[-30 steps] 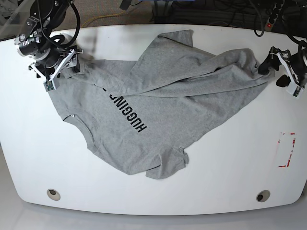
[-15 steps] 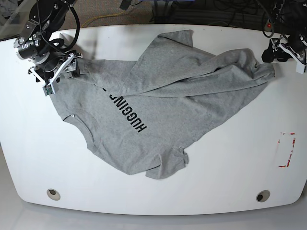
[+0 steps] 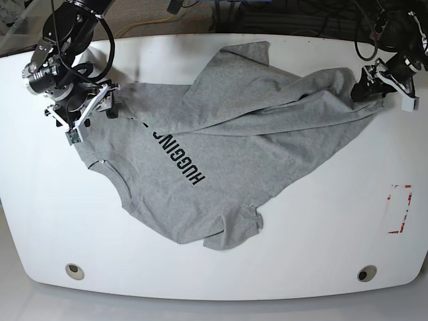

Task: Fold the T-shirt properly
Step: 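Release the shirt with both grippers, then grasp the shirt hem with the right gripper and pull it outward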

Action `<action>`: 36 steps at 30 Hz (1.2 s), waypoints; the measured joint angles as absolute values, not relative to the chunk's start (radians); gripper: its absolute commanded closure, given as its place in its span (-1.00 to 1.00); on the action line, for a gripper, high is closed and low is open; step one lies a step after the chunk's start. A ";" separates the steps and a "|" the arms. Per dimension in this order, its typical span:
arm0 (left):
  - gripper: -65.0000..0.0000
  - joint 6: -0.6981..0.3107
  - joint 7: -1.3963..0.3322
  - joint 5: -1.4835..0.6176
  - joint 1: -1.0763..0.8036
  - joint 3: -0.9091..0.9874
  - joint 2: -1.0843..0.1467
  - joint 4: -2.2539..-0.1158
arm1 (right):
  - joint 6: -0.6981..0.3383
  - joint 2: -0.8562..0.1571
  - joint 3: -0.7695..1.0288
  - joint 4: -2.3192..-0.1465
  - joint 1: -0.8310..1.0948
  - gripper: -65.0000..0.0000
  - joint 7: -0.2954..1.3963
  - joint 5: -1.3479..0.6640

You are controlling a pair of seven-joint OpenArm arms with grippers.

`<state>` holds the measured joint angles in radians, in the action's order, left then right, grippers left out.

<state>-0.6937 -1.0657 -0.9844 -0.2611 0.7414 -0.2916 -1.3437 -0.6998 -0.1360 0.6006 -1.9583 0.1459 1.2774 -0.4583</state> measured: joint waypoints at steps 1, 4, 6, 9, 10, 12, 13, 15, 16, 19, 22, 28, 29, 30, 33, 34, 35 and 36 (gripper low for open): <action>-0.47 -0.694 -1.064 -0.991 -0.253 0.742 -0.292 -1.332 | -0.699 -0.136 0.601 -1.950 0.140 -0.30 1.280 -0.455; -0.27 -0.698 -1.056 -1.001 -0.229 0.744 -0.296 -1.289 | -0.699 -0.137 0.600 -1.922 0.106 -0.30 1.279 -0.435; -0.12 -0.698 -1.055 -1.000 -0.212 0.746 -0.300 -1.265 | -0.700 -0.141 0.600 -1.898 0.068 -0.30 1.278 -0.394; 0.20 -0.698 -1.055 -1.000 -0.186 0.745 -0.304 -1.224 | -0.697 -0.150 0.602 -1.826 -0.006 -0.30 1.277 -0.339; 0.29 -0.697 -1.055 -1.000 -0.179 0.745 -0.304 -1.211 | -0.697 -0.150 0.603 -1.803 -0.027 -0.30 1.277 -0.329; 0.64 -0.697 -1.055 -0.999 -0.172 0.741 -0.304 -1.192 | -0.697 -0.149 0.603 -1.747 -0.081 -0.30 1.280 -0.313; 0.78 -0.697 -1.058 -0.994 -0.170 0.740 -0.305 -1.190 | -0.698 -0.149 0.603 -1.714 -0.114 -0.30 1.280 -0.311; 0.97 -0.697 -1.063 -0.983 -0.171 0.736 -0.308 -1.189 | -0.698 -0.158 0.600 -1.650 -0.174 -0.30 1.279 -0.313; 1.00 -0.697 -1.071 -0.976 -0.173 0.736 -0.313 -1.188 | -0.702 -0.165 0.599 -1.605 -0.213 -0.30 1.277 -0.320; 1.00 -0.696 -1.072 -0.974 -0.176 0.714 -0.326 -1.188 | -0.700 -0.190 0.604 -1.449 -0.324 -0.30 1.238 -0.307; 1.00 -0.696 -1.074 -0.974 -0.176 0.706 -0.346 -1.188 | -0.693 -0.216 0.579 -1.242 -0.421 -0.30 1.126 -0.272; 1.00 -0.696 -1.074 -0.967 -0.183 0.711 -0.361 -1.188 | -0.694 -0.233 0.437 -0.987 -0.512 -0.30 0.882 -0.170; 1.00 -0.696 -1.075 -0.954 -0.183 0.710 -0.364 -1.188 | -0.699 -0.236 0.424 -0.953 -0.526 -0.30 0.841 -0.158; 1.00 -0.697 -1.077 -0.945 -0.183 0.710 -0.369 -1.188 | -0.698 -0.238 0.408 -0.916 -0.542 -0.30 0.795 -0.141; 1.00 -0.696 -1.073 -0.912 -0.180 0.714 -0.379 -1.188 | -0.696 -0.244 0.397 -0.802 -0.591 -0.30 0.685 -0.075; 1.00 -0.696 -1.070 -0.907 -0.180 0.715 -0.380 -1.188 | -0.696 -0.250 0.397 -0.754 -0.606 -0.30 0.633 -0.054; 1.00 -0.696 -1.069 -0.904 -0.181 0.715 -0.381 -1.188 | -0.691 -0.251 0.400 -0.716 -0.619 -0.30 0.600 -0.029; 1.00 -0.697 -1.066 -0.896 -0.184 0.715 -0.381 -1.188 | -0.692 -0.255 0.402 -0.675 -0.633 -0.30 0.564 -0.007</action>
<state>-0.6968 -1.0657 -0.8963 -0.1841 0.7147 -0.3809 -1.1881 -0.6922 -0.2554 0.4015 -0.6754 -0.6331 0.5636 -0.0067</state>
